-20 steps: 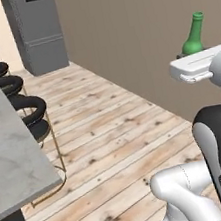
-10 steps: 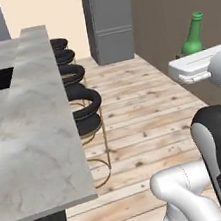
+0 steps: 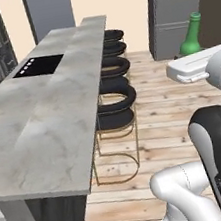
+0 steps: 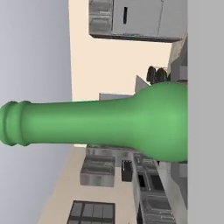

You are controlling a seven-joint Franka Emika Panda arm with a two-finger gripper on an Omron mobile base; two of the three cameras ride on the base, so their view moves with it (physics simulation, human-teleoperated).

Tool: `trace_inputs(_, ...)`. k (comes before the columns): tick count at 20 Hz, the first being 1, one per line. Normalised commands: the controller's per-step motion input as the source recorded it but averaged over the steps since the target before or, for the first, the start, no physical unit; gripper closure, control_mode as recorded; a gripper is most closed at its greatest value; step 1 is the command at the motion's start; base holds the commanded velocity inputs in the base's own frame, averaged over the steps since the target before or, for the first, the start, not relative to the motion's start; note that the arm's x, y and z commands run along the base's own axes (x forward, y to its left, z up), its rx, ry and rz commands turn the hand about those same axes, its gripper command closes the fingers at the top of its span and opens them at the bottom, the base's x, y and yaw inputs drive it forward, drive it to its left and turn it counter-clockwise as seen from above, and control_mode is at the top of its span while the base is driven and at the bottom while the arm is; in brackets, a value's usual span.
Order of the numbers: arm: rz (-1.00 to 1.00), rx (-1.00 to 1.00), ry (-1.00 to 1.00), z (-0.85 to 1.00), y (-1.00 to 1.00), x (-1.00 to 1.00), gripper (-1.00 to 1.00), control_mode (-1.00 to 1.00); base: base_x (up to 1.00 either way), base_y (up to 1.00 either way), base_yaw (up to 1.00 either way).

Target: Get the candle and the beer from the cabinet and move them to the dining counter.

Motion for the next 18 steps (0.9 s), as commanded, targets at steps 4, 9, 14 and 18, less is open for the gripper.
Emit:
trace_inputs(4,0.0,0.0,0.0,0.0,0.0,0.0,1.0,1.0,0.13,-0.69,0.46)
trace_inputs(9,0.0,0.0,0.0,0.0,0.0,0.0,1.0,1.0,0.28,-0.65,0.48)
trace_inputs(14,0.0,0.0,0.0,0.0,0.0,0.0,1.0,1.0,0.45,-0.59,0.48)
trace_inputs(18,0.0,0.0,0.0,0.0,0.0,0.0,1.0,1.0,0.57,-0.5,0.49)
